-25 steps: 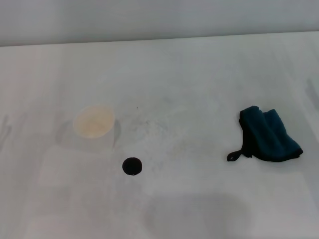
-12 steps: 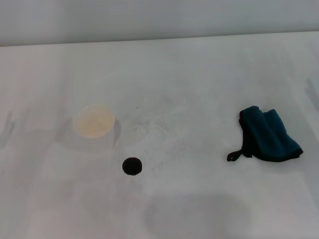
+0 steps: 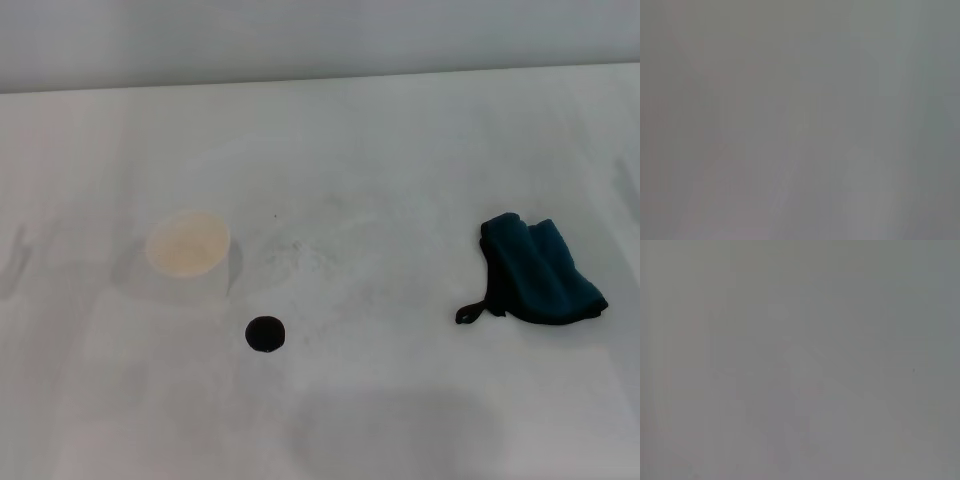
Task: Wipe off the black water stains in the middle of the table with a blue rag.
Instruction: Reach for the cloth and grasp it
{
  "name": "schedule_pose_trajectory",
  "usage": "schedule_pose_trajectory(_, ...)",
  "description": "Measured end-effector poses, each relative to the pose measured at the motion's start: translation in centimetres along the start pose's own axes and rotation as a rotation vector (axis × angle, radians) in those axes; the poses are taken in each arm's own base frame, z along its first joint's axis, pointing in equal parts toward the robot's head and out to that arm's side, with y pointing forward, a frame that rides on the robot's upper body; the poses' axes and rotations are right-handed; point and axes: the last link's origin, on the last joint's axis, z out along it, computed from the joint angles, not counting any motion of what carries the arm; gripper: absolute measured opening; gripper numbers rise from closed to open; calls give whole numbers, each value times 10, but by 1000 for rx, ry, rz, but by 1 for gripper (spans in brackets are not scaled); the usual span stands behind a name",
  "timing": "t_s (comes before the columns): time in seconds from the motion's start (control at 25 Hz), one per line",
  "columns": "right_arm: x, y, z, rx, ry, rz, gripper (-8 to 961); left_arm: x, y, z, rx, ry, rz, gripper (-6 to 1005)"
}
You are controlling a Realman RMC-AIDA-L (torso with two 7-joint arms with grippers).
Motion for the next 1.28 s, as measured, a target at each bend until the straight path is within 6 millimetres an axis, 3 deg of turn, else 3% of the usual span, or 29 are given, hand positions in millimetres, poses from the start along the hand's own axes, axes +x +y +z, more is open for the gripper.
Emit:
schedule_pose_trajectory(0.96, 0, 3, 0, -51, 13, 21, 835, -2, 1, -3, -1, -12, 6, 880)
schedule_pose_trajectory(1.28, -32, -14, 16, -252, 108, 230, 826, -3, 2, -3, -4, -14, 24, 880)
